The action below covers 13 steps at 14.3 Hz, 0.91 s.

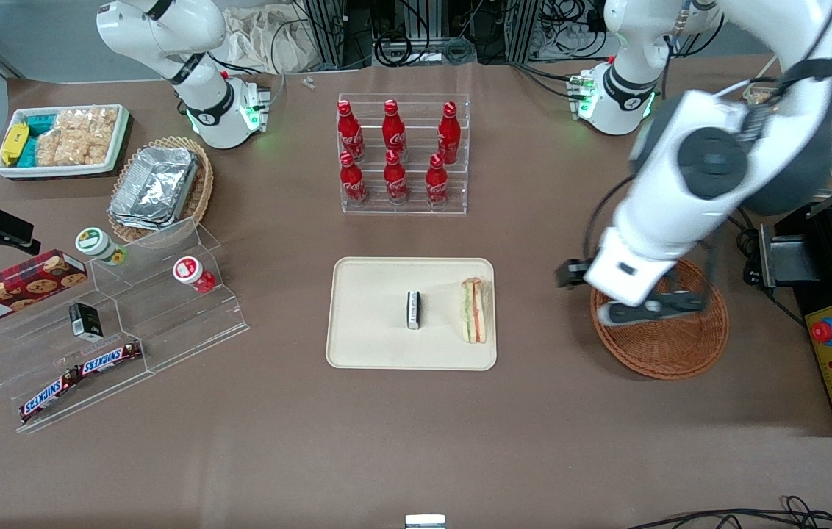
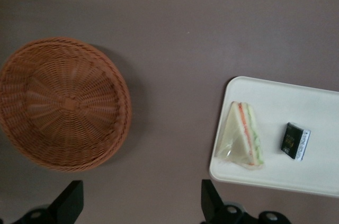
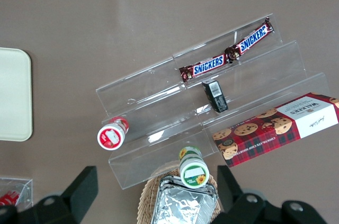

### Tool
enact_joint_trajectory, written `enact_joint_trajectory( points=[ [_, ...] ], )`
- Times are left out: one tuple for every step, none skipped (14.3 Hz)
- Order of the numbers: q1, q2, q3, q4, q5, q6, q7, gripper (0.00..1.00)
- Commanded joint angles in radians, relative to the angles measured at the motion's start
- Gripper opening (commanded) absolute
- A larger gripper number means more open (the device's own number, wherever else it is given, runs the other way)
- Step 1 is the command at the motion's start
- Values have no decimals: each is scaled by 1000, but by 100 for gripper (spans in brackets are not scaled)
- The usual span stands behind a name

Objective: Place sandwich from basket to tray

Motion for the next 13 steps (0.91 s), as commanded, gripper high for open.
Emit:
enact_joint_trajectory(
  points=[
    [36,-69,31,37,-42,-150,134,100],
    [19,-105,95,34,-47,-192,164,100],
    [-18,-144,159,25,-59,-225,199,100],
    [-39,-178,230,14,-71,-252,239,100],
    [-52,-217,276,3,-77,-264,280,100],
    [-56,-250,305,-17,-77,-267,302,100],
    [-59,-275,324,-32,-76,-269,305,100],
    [-59,-280,329,-32,-74,-269,308,100],
    [-61,-274,329,-24,-76,-269,306,100],
    [-67,-269,329,-18,-76,-267,305,100],
    [-113,-263,341,-12,-65,-267,303,100],
    [-130,-258,362,-9,-65,-267,302,100],
    [-131,-257,363,-6,-65,-267,296,100]
  ],
)
